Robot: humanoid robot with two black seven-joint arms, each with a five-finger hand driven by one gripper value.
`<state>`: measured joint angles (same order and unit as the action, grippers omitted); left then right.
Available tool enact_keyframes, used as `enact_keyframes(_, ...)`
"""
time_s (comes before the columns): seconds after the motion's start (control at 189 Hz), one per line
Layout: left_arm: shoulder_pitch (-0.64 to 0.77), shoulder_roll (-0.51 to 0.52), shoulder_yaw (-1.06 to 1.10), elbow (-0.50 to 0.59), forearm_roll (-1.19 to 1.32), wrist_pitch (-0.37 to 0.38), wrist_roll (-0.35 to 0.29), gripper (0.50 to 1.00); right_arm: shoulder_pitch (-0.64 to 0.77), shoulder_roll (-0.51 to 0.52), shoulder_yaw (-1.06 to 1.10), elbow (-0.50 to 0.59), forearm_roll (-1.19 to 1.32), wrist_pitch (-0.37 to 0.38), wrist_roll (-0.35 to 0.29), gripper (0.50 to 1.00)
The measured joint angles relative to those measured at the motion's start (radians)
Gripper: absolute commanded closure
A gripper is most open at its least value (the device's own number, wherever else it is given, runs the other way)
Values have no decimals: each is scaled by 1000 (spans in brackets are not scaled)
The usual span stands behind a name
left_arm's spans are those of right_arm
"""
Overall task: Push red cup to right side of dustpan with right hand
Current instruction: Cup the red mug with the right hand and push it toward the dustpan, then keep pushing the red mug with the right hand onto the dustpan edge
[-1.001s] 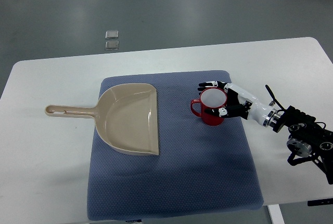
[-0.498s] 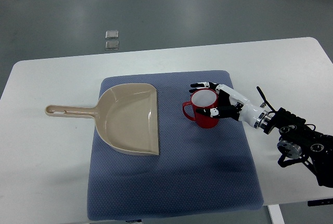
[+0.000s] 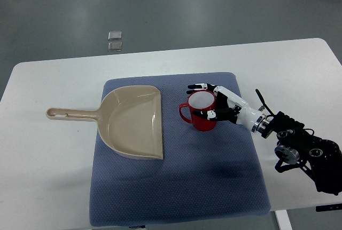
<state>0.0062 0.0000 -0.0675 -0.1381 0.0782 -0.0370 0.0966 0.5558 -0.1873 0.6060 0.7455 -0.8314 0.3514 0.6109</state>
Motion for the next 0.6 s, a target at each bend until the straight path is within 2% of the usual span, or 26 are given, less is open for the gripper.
enact_keyframes(0.598,0,0,0,0,0,0,0,500,1,110,-5,-12,-31,-122,0,726)
